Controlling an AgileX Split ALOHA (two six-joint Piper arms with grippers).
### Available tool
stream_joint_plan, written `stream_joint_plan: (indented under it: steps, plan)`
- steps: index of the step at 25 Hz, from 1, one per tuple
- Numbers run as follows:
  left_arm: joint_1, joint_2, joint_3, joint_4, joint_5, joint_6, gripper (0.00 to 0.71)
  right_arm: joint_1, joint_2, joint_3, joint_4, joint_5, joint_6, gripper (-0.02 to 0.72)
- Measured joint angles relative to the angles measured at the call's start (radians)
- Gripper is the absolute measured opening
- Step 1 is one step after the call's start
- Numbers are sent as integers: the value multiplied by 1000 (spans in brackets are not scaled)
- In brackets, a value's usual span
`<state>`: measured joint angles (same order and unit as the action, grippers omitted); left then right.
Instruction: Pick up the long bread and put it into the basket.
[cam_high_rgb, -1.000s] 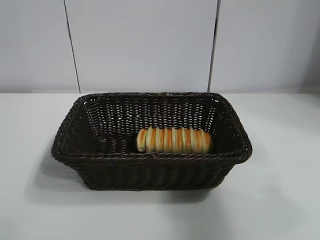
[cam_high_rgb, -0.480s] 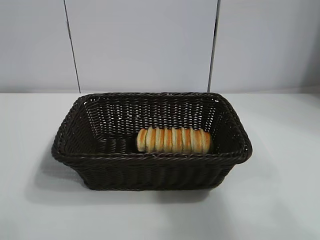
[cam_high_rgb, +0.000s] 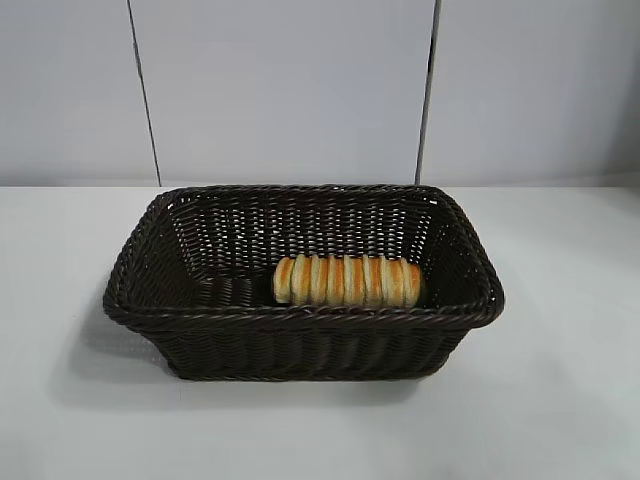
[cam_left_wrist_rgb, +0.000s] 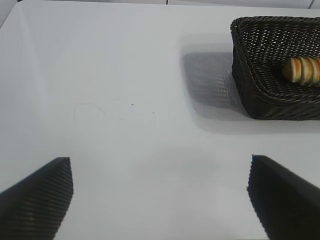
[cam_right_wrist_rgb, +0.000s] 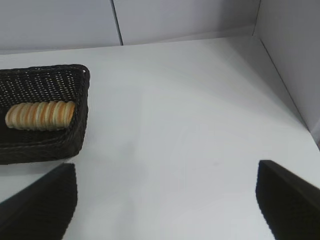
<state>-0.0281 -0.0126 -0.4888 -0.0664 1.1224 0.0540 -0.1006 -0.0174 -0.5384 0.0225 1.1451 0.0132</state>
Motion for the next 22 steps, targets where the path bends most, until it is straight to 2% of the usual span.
stream_joint_plan:
  steps: [4,8,12,16,22]
  plan:
    - [0,0,0,0,0,0,687,0,0,30,3,0,6,695]
    - [0,0,0,0,0,0,687,0,0,32,32,-7,1,695]
    - [0,0,0,0,0,0,687,0,0,42,5,-12,-19,695]
    - [0,0,0,0,0,0,687,0,0,69,1,-46,-22,695]
    - [0,0,0,1,0,0,687,0,0,71,0,-49,-22,695]
